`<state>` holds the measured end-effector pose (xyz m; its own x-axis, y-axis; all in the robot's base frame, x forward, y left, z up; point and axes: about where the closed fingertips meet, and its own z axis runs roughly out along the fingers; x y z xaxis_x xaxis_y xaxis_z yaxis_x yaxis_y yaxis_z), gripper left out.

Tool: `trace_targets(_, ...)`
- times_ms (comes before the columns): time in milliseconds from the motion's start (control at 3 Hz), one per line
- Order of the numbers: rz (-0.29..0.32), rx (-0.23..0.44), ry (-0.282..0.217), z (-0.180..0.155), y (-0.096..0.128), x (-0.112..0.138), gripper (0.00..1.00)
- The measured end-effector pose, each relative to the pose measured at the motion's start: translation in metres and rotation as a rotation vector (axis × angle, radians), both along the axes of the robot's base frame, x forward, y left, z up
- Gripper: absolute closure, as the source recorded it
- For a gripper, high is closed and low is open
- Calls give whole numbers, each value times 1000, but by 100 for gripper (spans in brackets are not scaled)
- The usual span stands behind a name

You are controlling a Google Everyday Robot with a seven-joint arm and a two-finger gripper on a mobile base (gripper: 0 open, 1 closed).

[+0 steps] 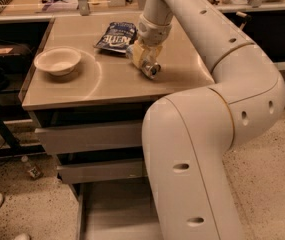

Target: Place redbull can into bottom drawer

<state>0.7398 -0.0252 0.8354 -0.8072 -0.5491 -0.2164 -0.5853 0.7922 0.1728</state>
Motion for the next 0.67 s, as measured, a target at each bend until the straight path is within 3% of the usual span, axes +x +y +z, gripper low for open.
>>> trace_targets(333, 23, 9, -40, 15, 0, -8, 100)
trace_targets(667, 48, -6, -50, 23, -8, -32, 100)
